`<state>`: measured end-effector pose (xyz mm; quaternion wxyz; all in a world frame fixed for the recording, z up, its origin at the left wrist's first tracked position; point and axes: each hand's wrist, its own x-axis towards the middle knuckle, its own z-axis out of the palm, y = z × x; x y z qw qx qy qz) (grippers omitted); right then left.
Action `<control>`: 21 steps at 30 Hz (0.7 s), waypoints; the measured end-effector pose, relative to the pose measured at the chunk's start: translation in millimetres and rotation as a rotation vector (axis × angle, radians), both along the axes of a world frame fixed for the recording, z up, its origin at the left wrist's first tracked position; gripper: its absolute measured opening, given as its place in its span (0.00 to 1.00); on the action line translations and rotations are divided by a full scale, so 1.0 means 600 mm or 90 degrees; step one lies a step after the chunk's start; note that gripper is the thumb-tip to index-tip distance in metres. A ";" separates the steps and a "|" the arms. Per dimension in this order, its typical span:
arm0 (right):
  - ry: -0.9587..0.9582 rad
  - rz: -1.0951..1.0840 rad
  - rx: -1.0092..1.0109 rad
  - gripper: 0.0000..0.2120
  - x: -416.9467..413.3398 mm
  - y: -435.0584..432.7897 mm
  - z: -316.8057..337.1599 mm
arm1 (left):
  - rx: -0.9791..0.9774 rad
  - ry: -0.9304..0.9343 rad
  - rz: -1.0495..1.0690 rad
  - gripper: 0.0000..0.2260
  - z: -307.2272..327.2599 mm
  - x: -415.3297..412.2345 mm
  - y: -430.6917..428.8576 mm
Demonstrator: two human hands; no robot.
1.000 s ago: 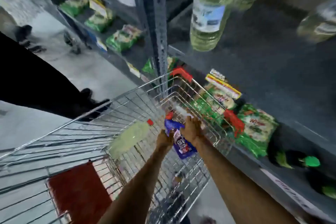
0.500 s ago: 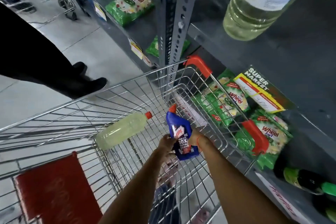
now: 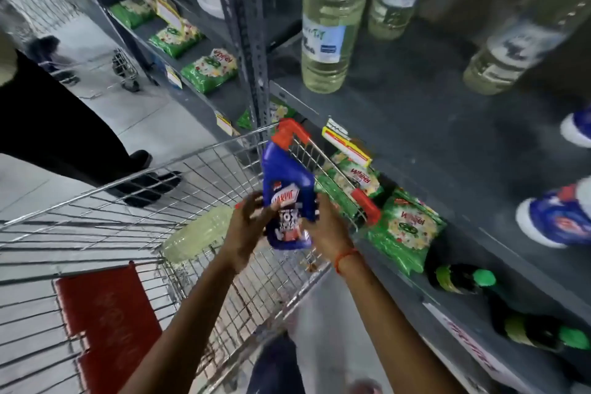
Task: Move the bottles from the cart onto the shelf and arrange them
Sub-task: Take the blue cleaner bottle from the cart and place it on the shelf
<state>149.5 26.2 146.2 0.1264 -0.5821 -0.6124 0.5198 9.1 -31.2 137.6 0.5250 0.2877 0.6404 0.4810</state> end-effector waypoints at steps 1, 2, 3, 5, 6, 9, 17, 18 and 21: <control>0.033 -0.020 0.056 0.21 0.022 -0.015 0.029 | 0.039 0.026 -0.002 0.13 0.039 0.019 -0.005; 0.059 -0.043 0.109 0.22 0.048 -0.031 0.058 | 0.081 0.045 -0.007 0.13 0.077 0.040 -0.011; 0.079 -0.067 0.161 0.22 0.077 -0.047 0.086 | 0.121 0.059 -0.018 0.12 0.110 0.062 -0.018; 0.105 -0.102 0.233 0.24 0.140 -0.078 0.146 | 0.187 0.064 -0.050 0.10 0.166 0.111 -0.031; 0.110 -0.120 0.255 0.24 0.175 -0.095 0.176 | 0.210 0.080 -0.069 0.10 0.190 0.139 -0.036; 0.118 -0.187 0.339 0.26 0.285 -0.148 0.240 | 0.290 0.125 -0.121 0.15 0.256 0.244 -0.050; 0.126 -0.389 0.435 0.26 0.585 -0.259 0.267 | 0.372 0.026 -0.311 0.15 0.301 0.552 -0.081; 0.110 -0.414 0.451 0.25 0.619 -0.268 0.265 | 0.381 0.010 -0.338 0.14 0.301 0.589 -0.080; 0.085 -0.464 0.481 0.25 0.717 -0.290 0.259 | 0.408 -0.009 -0.416 0.14 0.289 0.698 -0.073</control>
